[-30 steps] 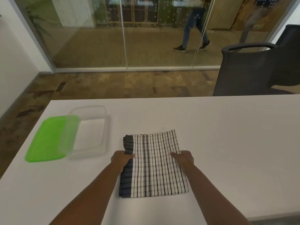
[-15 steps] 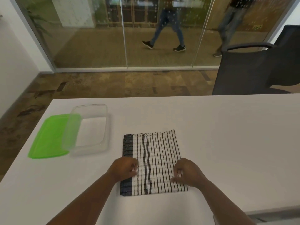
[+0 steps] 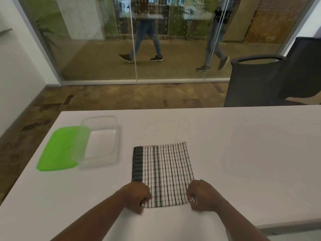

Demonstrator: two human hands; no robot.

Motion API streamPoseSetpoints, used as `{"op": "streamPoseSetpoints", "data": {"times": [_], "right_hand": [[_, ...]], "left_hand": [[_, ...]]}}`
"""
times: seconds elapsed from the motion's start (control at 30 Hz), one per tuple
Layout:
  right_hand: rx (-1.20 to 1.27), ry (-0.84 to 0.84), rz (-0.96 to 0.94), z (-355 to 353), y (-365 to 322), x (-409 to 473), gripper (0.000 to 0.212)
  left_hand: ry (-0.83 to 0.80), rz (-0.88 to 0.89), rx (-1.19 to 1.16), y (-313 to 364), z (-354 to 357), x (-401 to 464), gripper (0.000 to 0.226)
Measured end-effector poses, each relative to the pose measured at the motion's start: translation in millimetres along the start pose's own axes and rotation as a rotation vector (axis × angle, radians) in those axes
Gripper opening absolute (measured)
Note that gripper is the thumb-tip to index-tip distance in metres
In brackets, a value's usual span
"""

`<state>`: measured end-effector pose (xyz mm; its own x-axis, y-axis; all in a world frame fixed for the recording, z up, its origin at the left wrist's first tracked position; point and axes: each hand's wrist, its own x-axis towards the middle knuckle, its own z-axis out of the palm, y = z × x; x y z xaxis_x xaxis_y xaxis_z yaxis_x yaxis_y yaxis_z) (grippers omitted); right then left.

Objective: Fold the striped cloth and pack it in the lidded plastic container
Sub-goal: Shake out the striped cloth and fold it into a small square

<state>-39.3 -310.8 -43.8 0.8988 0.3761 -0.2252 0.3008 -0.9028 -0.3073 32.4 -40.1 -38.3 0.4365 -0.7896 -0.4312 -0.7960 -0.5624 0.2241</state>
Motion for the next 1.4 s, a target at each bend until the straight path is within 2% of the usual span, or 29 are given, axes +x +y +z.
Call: {"op": "streamPoseSetpoints", "data": {"times": [0.1,0.17,0.2,0.3,0.4,0.47,0.57,0.67,0.8,0.87,0.97,1.03,1.1,1.17,1.23,1.4], "right_hand": [[0.150,0.017,0.096,-8,1,0,0.014],[0.339,-0.003,0.178,-19,1,2,0.003],[0.445,-0.031,0.223,-26,2,4,0.012],[0.726,-0.202,0.336,-45,1,5,0.029],[0.901,-0.265,0.380,-52,6,2,0.022],[1.043,-0.188,0.403,-50,10,0,0.015],[1.337,0.044,0.491,-44,17,5,0.012],[1.425,0.224,0.581,-40,17,16,0.011],[1.366,0.371,0.695,-30,19,34,0.011],[1.290,0.459,0.728,-23,20,43,0.014],[1.044,0.591,0.692,-14,18,51,0.014],[0.848,0.654,0.685,-10,13,55,0.020],[0.789,0.714,0.693,-8,9,57,0.032],[0.737,0.744,0.736,-5,9,61,0.029],[0.671,0.750,0.790,1,11,66,0.016],[0.579,0.754,0.857,13,13,72,0.013]], "left_hand": [[0.033,-0.013,-0.068,-2,4,-5,0.009],[0.096,-0.097,-0.279,-7,-1,-9,0.015],[0.110,-0.146,-0.420,-10,-6,-11,0.019],[0.027,-0.251,-0.802,-14,-20,-18,0.042],[-0.038,-0.307,-1.017,-16,-31,-20,0.039],[0.051,-0.378,-1.190,-19,-35,-18,0.033],[0.319,-0.469,-1.457,-22,-39,-12,0.023],[0.440,-0.508,-1.641,-19,-33,-5,0.006],[0.539,-0.627,-1.664,-19,-23,11,0.020],[0.546,-0.630,-1.708,-21,-19,17,0.021],[0.527,-0.654,-1.678,-22,-17,27,0.022],[0.591,-0.734,-1.499,-21,-16,36,0.027],[0.656,-0.782,-1.239,-19,-14,44,0.028],[0.721,-0.770,-1.055,-16,-11,51,0.027],[0.777,-0.757,-0.964,-16,-8,54,0.026],[0.767,-0.809,-0.820,-18,-3,63,0.026]]}}
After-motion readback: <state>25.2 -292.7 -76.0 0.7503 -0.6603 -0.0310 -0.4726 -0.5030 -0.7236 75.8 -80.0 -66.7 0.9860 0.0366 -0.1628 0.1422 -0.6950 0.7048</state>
